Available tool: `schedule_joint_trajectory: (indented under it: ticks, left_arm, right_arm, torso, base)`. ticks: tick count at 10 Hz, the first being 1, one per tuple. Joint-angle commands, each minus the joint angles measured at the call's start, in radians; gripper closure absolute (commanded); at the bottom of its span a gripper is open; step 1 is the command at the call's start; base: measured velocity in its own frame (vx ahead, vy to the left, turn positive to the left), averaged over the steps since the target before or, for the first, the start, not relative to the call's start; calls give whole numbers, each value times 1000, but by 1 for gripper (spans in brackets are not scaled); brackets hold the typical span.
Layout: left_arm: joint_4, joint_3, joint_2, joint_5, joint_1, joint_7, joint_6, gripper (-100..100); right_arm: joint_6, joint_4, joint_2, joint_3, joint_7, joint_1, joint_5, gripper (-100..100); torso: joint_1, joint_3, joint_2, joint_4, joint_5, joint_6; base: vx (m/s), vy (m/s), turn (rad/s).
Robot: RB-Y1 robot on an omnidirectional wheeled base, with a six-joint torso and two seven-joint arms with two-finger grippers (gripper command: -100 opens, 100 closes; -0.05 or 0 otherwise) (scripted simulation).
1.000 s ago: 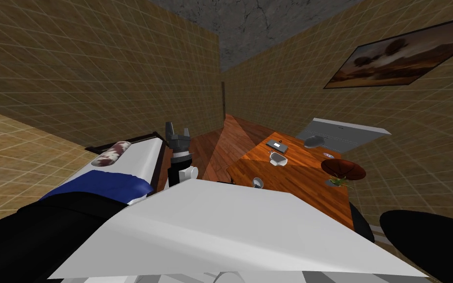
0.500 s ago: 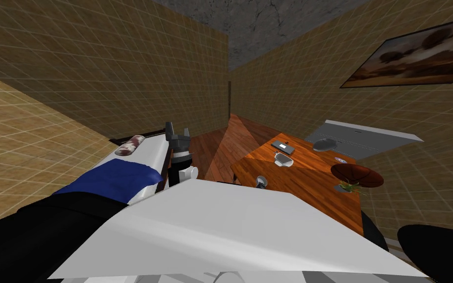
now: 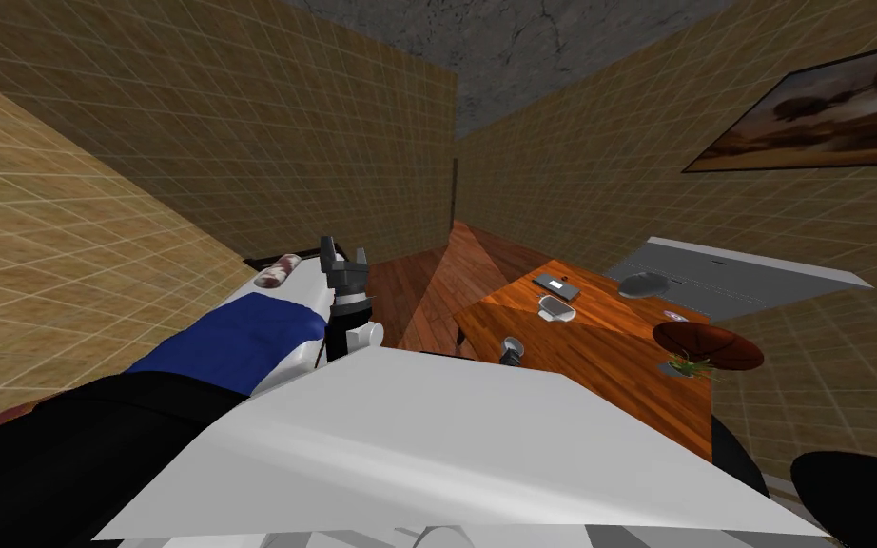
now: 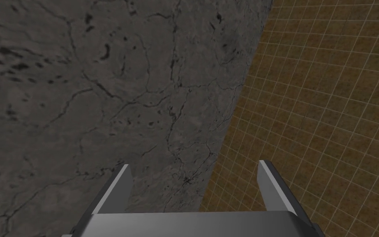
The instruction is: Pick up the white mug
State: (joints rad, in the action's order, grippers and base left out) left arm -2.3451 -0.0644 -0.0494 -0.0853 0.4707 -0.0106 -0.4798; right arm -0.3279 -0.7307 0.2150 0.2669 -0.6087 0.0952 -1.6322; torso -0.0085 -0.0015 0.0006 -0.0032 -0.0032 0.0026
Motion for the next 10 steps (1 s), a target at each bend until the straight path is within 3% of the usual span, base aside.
schedule_joint_trajectory:
  ticks: [1,3,5,7,8,9,10]
  left_arm:
    - [0,0,0,0,0,0,0,0]
    - [0,0,0,0,0,0,0,0]
    - [0,0,0,0,0,0,0,0]
    - [0,0,0,0,0,0,0,0]
    - [0,0,0,0,0,0,0,0]
    - [0,0,0,0,0,0,0,0]
    - [0,0,0,0,0,0,0,0]
  right_arm:
    - [16,50,16,-24,28,-48,6,100]
    - [16,54,16,-24,28,-48,6,100]
    - [57,123,39,-83,28,-124,39,100]
    - [57,123,39,-91,28,-124,39,100]
    - [78,158,51,-124,28,-162,56,100]
    - [66,141,48,-104,36,-141,44,100]
    - [69,143,49,-107,36,-144,45,0]
  torso:
    - [0,0,0,0,0,0]
    - [1,0,-1,0,0,-1]
    - [1,0,-1,1,0,-1]
    - [3,3,4,1,0,0]
    - [1,1,1,1,-1,1]
    - [1,1,1,2,0,0]
    - [-1,0,0,1,-1,1]
  base:
    - [-84,39,208]
    - [-52,35,28]
    - [-118,65,209]
    - [-97,59,56]
    - [-80,46,145]
    - [-42,20,41]
    - [-6,4,-8]
